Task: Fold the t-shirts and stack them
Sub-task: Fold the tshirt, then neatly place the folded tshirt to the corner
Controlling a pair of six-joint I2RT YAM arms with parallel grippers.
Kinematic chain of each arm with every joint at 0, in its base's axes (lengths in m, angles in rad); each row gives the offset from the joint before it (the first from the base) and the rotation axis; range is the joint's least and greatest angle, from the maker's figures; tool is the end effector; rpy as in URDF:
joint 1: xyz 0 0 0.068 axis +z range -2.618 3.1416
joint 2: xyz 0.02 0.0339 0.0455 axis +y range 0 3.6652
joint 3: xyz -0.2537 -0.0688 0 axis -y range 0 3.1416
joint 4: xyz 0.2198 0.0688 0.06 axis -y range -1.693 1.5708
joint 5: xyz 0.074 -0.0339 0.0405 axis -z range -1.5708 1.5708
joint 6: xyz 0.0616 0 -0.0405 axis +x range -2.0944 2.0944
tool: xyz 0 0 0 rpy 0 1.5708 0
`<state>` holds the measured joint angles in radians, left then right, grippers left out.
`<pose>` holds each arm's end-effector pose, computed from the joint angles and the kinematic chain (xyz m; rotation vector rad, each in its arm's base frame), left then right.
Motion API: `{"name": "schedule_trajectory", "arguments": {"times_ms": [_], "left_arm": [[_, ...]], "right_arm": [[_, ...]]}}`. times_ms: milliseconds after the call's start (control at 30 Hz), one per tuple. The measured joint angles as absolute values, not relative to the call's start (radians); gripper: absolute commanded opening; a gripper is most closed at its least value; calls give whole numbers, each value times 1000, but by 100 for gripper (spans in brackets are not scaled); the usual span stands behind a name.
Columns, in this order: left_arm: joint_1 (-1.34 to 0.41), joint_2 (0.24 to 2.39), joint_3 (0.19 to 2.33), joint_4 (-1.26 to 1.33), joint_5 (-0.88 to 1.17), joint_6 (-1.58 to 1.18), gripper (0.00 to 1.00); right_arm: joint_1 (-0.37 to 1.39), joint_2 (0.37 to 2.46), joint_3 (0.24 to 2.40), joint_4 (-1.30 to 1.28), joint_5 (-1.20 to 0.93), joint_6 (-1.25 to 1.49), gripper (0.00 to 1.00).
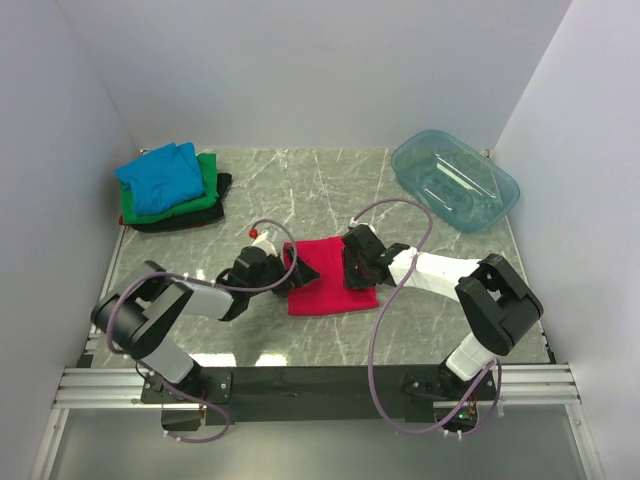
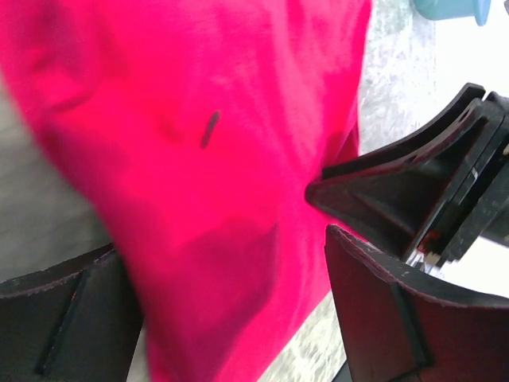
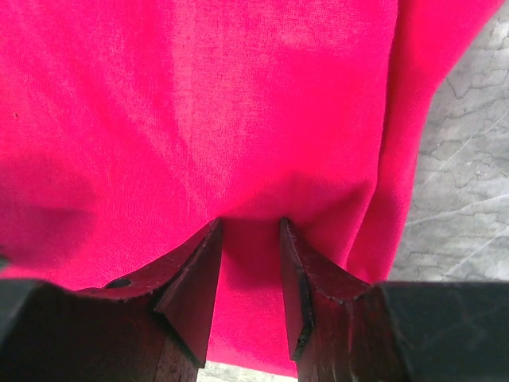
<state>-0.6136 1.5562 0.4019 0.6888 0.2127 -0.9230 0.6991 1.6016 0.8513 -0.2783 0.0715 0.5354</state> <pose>0.2215 -0.1719 0.1302 -0.1988 2.2286 -1.1283 0.2320 0.1893 0.1451 -0.1895 2.6310 0.3474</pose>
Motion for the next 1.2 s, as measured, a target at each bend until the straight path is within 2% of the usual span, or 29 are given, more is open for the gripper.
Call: {"name": "schedule_trajectory", "arguments": {"times_ms": [233,333,367,433,467,533,567,600,633,933,1200], "left_arm": [[-669,1655,479,731,199,-932,84],[-671,1671,485,733,187,-938,70],[-671,1678,490,733,185,-939,62],[-672,1697,501,725,177,-940,52],[-673,1705,509,720,170,-939,42],[-674,1716,523,692,155,-937,32],[-674,1718,530,676,148,-933,21],[-675,1718,540,651,137,-925,15],[-676,1718,551,633,131,-921,2],[-635,1671,701,296,59,-772,0],[-477,1659,950,-76,-33,-531,0]], "right_arm": [[710,1602,851,-277,86,536,42],[717,1602,850,-275,94,538,42],[719,1602,850,-275,96,539,42],[722,1602,850,-274,102,540,42],[724,1602,850,-274,103,541,42],[725,1601,850,-273,105,543,43],[725,1599,849,-273,106,543,43],[725,1597,849,-274,105,545,45],[727,1594,846,-274,105,546,46],[731,1518,850,-371,113,534,54],[675,1439,933,-433,121,485,56]]}}
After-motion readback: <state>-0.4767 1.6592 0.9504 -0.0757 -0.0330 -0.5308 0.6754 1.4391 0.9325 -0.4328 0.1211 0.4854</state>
